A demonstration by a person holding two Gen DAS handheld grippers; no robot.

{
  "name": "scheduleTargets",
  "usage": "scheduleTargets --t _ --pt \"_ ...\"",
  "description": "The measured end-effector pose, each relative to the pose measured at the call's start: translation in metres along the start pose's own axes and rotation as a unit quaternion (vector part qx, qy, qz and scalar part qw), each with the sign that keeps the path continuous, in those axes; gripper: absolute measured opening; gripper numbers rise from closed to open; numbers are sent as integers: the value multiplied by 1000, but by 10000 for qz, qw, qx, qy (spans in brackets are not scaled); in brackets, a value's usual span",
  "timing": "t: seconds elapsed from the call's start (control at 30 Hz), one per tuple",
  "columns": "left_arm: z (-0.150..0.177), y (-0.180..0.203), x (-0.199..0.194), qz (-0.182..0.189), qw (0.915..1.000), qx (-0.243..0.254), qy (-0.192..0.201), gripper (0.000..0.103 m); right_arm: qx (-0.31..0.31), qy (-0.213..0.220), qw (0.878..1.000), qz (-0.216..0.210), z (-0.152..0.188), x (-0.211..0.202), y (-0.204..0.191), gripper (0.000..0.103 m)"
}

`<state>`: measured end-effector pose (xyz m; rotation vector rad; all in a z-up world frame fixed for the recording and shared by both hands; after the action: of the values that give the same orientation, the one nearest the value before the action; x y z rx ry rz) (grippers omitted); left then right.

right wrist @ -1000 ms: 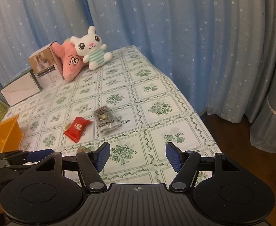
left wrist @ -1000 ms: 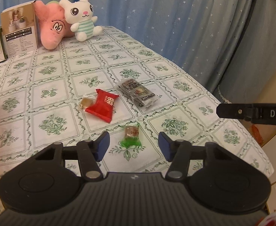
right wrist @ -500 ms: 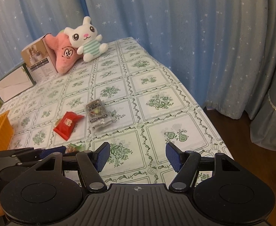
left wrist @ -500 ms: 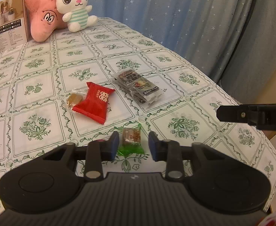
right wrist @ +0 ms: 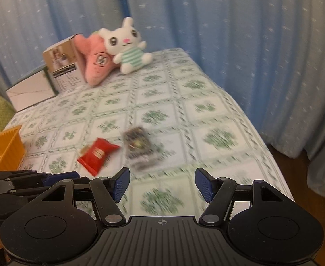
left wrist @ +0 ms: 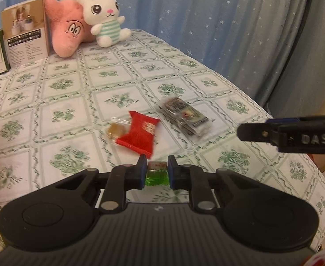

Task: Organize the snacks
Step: 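Grasp the small green-wrapped candy with the left tool, then grasp the clear printed snack packet with the right tool while the left tool holds its candy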

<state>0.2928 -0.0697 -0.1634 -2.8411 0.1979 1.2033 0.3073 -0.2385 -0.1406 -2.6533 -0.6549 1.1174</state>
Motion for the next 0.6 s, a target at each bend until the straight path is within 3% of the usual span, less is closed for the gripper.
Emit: scheduleTargets --t 0.27,0.4,0.6 --pt "16 -10 4 -29 9999 105 -91 17 -444 -209 9987 -160 -20 47 -13 66" --pt "18 -9 10 -84 9997 209 -131 21 -611 -262 9977 -140 -25 60 -13 66" --pt "18 -9 13 -157 9996 236 -62 18 -816 -304 9961 -101 -29 74 -15 66"
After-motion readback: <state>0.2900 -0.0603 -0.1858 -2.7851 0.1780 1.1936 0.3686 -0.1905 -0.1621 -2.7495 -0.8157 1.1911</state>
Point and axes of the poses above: each gripper's, at about its wrist camera, not at the fingertips, and x roughly the way its jaws point, y to its right, z to its underside, the point moved 7 cm from there along x, roughly the way its jaws point, and after that the axes turned 10 degrees about -z, right-handed, at the moved point
